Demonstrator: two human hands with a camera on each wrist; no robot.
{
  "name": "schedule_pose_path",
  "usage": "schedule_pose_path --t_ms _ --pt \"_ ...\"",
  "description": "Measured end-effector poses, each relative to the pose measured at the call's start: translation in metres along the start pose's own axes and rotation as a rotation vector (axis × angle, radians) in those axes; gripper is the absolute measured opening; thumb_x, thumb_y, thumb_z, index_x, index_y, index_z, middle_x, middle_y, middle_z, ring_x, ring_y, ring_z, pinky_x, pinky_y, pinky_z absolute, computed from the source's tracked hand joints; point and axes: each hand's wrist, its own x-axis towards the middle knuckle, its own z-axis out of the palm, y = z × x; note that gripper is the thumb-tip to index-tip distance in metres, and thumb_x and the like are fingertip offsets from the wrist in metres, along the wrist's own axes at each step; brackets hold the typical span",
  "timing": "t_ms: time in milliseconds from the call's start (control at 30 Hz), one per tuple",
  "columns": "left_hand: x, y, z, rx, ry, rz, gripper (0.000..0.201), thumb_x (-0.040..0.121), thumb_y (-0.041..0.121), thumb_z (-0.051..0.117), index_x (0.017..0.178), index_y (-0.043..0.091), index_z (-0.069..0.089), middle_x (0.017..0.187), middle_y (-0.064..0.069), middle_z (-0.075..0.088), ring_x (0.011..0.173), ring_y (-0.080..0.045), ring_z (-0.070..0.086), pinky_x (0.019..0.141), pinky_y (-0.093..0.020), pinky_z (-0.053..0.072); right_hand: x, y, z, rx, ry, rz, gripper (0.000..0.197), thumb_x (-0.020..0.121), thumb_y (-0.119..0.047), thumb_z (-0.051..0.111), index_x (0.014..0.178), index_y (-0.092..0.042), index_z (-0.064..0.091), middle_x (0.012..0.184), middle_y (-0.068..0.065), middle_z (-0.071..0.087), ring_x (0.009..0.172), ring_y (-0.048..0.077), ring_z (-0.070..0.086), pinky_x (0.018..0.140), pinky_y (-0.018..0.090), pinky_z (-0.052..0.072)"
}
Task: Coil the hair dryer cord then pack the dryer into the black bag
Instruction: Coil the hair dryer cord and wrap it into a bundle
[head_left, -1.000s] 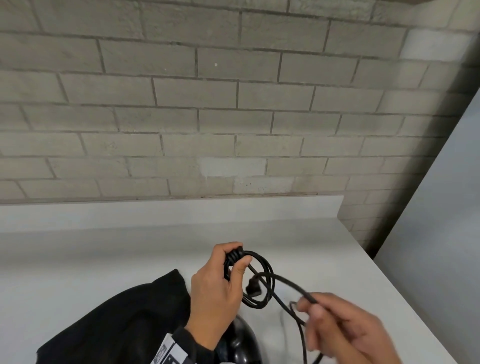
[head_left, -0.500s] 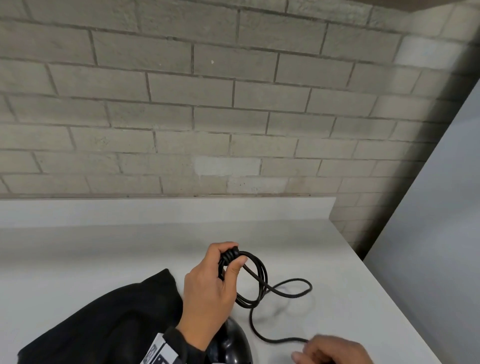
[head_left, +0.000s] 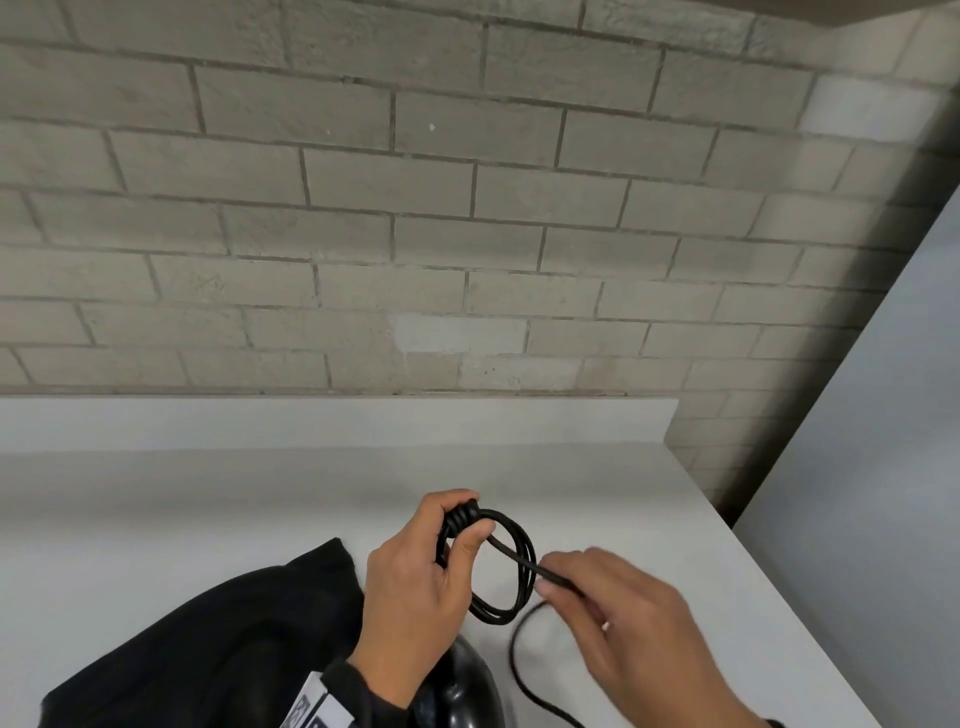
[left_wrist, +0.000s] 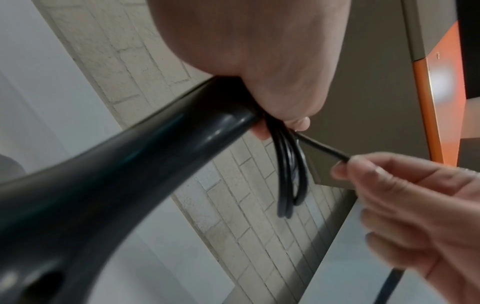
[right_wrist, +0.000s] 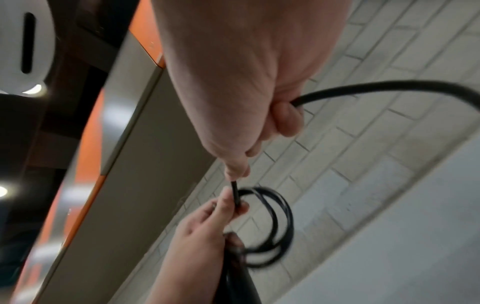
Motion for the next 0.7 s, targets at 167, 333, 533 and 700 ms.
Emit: schedule_pose_path --t_ms 167,333,533,700 --pt "0.0 0.0 -0.006 -0.066 -0.093 0.054 0.033 0.093 0.065 0.044 0.113 0.041 0.055 0.087 0.021 0.065 0.054 -0.01 0.058 0.052 -0.02 0.048 0.031 -0.003 -0.026 0.062 0.053 -0.079 0.013 0.097 -0.038 0.054 0.096 -0.03 0.065 0.066 -0.013 0.041 0.059 0.004 0.04 0.055 0.022 0.041" --pt "-0.001 -0.001 -0.007 -0.125 -0.153 0.067 0.035 0.093 0.065 0.047 0.115 0.039 0.056 0.081 0.026 0.064 0.052 -0.008 0.058 0.051 -0.021 0.048 0.054 -0.009 -0.026 0.217 0.097 -0.054 0.012 0.094 -0.033 0.062 0.089 -0.024 0.068 0.062 -0.016 0.042 0.058 0.003 0.043 0.058 0.015 0.038" --pt "-0.003 0.002 -0.006 -0.183 -0.129 0.123 0.032 0.088 0.062 0.06 0.109 0.037 0.059 0.086 0.018 0.068 0.06 -0.014 0.063 0.056 -0.033 0.052 0.06 -0.012 -0.014 0.458 0.071 0.012 0.015 0.094 -0.026 0.063 0.082 -0.02 0.068 0.058 -0.001 0.048 0.054 0.009 0.038 0.057 0.016 0.034" --pt "-0.005 0.008 -0.004 -0.185 -0.1 0.184 0.026 0.094 0.054 0.057 0.105 0.03 0.06 0.081 0.02 0.062 0.055 -0.009 0.057 0.05 -0.026 0.048 0.052 -0.014 0.006 0.629 0.196 0.211 0.009 0.09 -0.03 0.066 0.086 -0.027 0.073 0.075 -0.008 0.069 0.058 0.025 0.054 0.056 0.033 0.048"
